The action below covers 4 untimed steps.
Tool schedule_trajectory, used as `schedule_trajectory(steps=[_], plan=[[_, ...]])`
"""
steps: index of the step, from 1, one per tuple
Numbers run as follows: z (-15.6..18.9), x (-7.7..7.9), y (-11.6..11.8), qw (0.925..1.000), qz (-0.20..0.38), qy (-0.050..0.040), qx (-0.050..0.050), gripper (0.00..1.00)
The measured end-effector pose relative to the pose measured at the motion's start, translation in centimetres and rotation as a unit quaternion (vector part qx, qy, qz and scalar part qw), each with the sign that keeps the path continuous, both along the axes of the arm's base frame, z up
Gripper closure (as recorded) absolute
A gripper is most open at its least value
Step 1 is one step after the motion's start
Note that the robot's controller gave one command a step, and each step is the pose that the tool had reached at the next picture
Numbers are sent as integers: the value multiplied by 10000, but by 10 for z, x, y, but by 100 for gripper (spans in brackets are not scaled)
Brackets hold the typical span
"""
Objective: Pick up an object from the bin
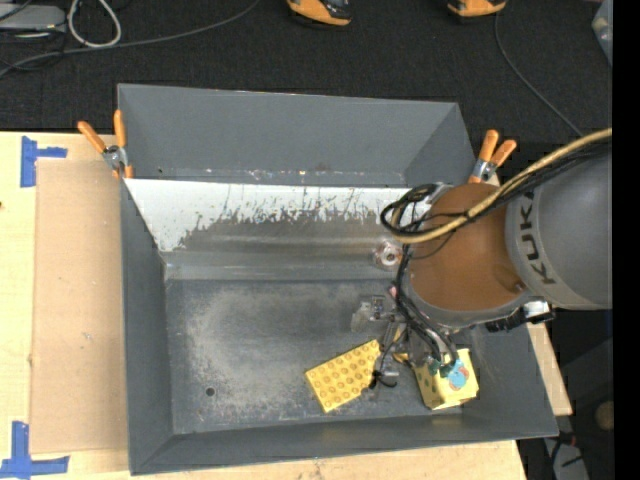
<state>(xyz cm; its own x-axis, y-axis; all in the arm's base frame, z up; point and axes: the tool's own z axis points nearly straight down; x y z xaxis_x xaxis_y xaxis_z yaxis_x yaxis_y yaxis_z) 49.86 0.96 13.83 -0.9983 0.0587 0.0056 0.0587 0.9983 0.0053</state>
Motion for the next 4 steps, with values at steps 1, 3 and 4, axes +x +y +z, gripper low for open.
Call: schedule_trajectory(steps=[1,3,4], plan=[[-9,2,-3,10000,-26,11,-6,0],[-23,6,16,10000,-53,18,-6,0],[-54,1,18,9991,-430,36,-1,0]])
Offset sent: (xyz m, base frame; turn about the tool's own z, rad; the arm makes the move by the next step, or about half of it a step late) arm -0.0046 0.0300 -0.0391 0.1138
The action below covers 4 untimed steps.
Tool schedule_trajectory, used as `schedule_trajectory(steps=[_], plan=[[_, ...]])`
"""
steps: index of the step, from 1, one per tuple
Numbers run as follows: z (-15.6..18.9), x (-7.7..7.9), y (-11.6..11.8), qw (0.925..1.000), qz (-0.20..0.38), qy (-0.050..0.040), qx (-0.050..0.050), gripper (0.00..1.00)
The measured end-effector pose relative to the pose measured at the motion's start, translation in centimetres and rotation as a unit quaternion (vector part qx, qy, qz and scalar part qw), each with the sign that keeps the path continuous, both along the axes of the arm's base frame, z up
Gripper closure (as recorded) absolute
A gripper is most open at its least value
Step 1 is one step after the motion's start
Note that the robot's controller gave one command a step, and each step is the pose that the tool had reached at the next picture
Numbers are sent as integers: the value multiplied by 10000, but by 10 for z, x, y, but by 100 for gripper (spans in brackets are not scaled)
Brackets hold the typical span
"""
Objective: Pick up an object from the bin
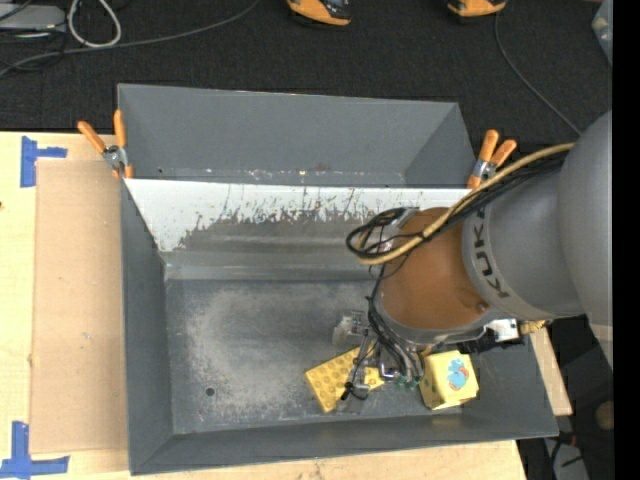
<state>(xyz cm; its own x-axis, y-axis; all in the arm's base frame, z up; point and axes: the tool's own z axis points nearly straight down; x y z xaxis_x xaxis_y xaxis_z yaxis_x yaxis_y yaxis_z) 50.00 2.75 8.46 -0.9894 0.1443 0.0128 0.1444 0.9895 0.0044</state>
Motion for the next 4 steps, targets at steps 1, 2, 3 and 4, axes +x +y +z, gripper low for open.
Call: schedule_trajectory(steps=[1,2,3,4], plan=[[-14,-13,7,9906,1368,-61,0,100],[-14,-13,7,9905,1371,-62,0,100],[55,-20,10,9936,1126,-21,3,0],[128,-23,14,9959,906,-66,1,0]])
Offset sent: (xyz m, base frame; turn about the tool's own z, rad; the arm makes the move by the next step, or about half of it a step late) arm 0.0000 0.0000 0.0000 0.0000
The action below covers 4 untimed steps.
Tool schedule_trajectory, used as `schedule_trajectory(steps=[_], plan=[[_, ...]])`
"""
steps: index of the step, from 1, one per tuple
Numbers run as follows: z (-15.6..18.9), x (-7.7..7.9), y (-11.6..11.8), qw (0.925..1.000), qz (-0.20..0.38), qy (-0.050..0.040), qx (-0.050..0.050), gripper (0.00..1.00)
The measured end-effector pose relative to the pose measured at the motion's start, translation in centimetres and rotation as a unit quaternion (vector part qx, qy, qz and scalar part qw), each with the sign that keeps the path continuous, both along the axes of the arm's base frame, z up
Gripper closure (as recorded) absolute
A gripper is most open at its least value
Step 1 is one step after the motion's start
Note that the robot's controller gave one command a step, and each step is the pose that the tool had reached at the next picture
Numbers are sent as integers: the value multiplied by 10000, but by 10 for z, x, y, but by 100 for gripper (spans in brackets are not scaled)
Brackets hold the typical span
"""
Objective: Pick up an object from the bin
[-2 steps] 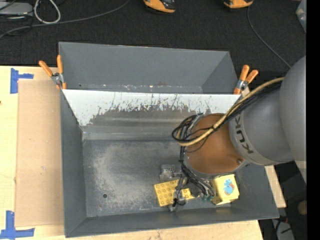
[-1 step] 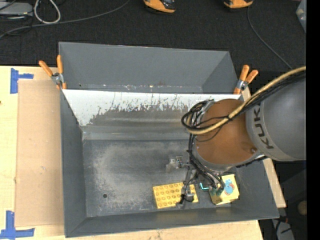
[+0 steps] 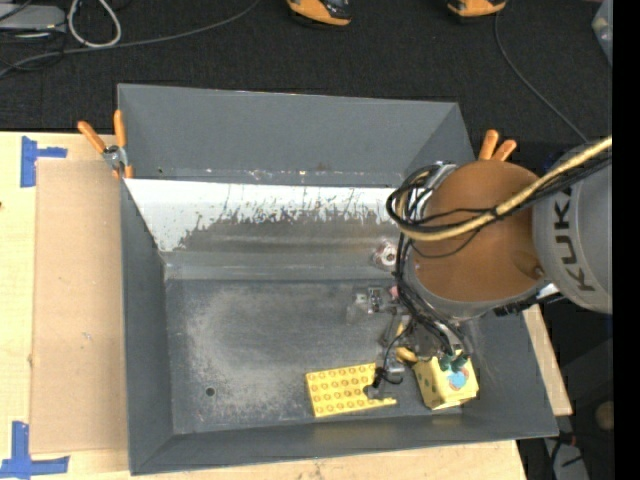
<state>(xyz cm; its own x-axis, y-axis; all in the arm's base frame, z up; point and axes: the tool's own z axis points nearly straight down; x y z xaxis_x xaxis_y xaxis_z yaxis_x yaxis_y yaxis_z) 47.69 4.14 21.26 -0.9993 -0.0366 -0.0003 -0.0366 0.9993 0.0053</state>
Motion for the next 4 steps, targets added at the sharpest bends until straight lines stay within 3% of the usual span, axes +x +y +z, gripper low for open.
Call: schedule_trajectory(steps=[1,2,3,4], plan=[[-59,16,35,9999,111,4,1,0],[-84,24,56,10000,88,32,-1,0],[-111,41,5,9943,1069,26,7,0],[-126,25,17,9972,746,24,14,0]])
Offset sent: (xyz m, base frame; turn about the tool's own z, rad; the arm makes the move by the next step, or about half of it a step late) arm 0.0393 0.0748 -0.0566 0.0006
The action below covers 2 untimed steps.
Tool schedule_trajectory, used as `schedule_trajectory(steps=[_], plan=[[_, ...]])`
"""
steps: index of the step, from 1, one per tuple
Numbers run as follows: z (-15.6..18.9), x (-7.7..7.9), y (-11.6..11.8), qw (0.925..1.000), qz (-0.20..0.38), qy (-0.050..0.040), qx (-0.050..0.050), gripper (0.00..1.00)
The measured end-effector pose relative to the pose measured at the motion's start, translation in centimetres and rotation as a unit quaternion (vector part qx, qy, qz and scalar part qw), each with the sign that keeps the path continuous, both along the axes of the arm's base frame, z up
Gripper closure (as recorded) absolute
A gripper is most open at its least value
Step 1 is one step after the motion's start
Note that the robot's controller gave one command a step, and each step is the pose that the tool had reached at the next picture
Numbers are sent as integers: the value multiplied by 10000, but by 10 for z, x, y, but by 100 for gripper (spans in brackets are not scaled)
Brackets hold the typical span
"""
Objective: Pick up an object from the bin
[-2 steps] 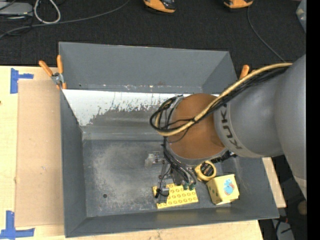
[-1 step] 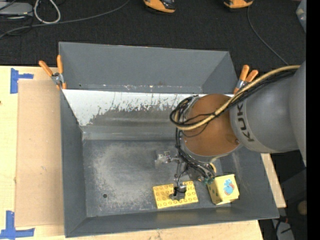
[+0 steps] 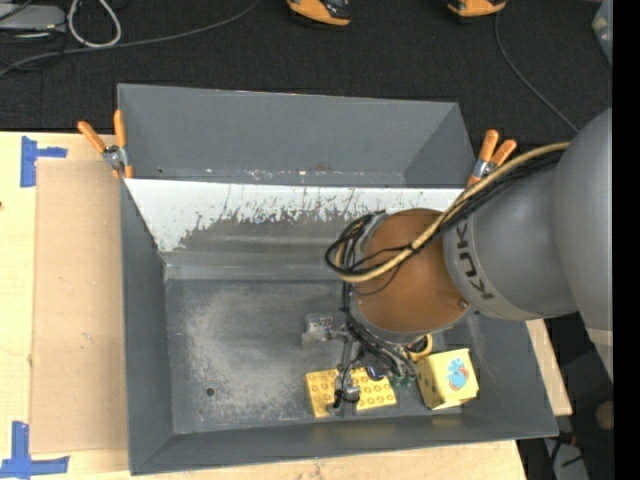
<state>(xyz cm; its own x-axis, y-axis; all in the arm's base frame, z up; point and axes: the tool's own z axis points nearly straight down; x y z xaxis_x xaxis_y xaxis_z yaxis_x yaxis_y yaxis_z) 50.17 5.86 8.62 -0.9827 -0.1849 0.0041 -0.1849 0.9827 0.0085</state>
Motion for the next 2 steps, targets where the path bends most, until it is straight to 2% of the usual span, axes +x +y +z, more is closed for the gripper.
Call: schedule_trajectory(steps=[1,2], plan=[[-11,-15,-10,9970,767,-17,3,0],[-15,-14,39,9993,368,-19,27,100]])
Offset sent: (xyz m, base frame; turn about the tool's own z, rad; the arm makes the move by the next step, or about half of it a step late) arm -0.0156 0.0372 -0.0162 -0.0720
